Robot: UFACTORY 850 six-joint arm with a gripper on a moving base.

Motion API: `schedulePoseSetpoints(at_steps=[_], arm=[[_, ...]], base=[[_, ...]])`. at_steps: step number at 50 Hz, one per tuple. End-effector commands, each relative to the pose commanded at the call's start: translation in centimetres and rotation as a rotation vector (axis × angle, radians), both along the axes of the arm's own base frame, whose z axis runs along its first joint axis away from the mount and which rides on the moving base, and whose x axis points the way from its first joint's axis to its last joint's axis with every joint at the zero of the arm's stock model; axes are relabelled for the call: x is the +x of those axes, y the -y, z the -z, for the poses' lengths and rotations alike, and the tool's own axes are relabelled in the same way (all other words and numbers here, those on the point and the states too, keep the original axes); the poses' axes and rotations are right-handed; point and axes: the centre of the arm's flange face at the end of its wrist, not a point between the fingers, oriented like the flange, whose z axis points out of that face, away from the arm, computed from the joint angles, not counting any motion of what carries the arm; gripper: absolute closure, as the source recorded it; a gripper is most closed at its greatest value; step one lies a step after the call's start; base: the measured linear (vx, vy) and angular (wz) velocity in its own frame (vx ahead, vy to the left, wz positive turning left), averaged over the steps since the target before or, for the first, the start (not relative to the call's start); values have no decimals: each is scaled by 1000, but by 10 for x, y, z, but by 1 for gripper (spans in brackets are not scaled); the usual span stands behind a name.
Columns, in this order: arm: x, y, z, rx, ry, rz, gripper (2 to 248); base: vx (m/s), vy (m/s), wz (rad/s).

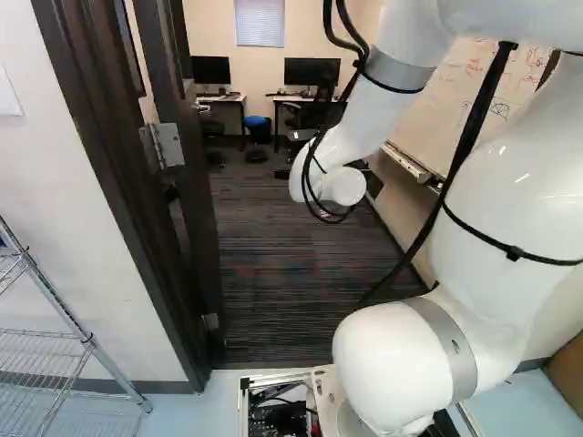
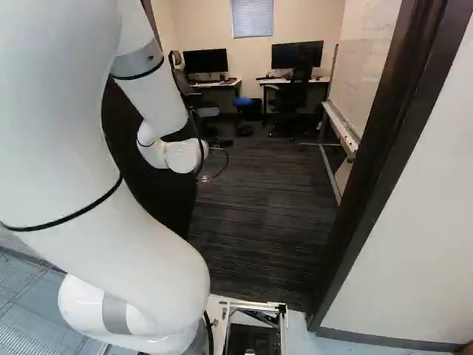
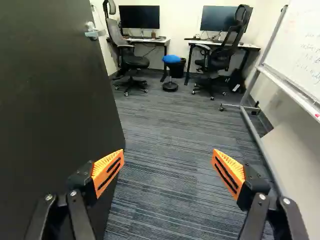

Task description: Open the door and move inside

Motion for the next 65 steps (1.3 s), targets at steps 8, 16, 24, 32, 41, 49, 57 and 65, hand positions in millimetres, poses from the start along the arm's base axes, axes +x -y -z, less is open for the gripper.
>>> schedulePoseSetpoints(at_steps=[8,16,24,32,41,49,57,65], arm=[[-12,4,3,2,-1,10,3],[-27,8,7,4,-2,22,3],[-44,13,12,6,-3,37,3],[-63,19,18,8,-5,53,3],[-83,24,25,11,-6,69,3],[-98,27,30,12,-7,82,3],[-111,29,35,14,-8,92,3],[-120,31,39,15,-9,100,3]], base=[[0,0,0],[0,0,0],[0,0,0],[0,0,0],[0,0,0],[0,0,0],[0,0,0],[0,0,0]])
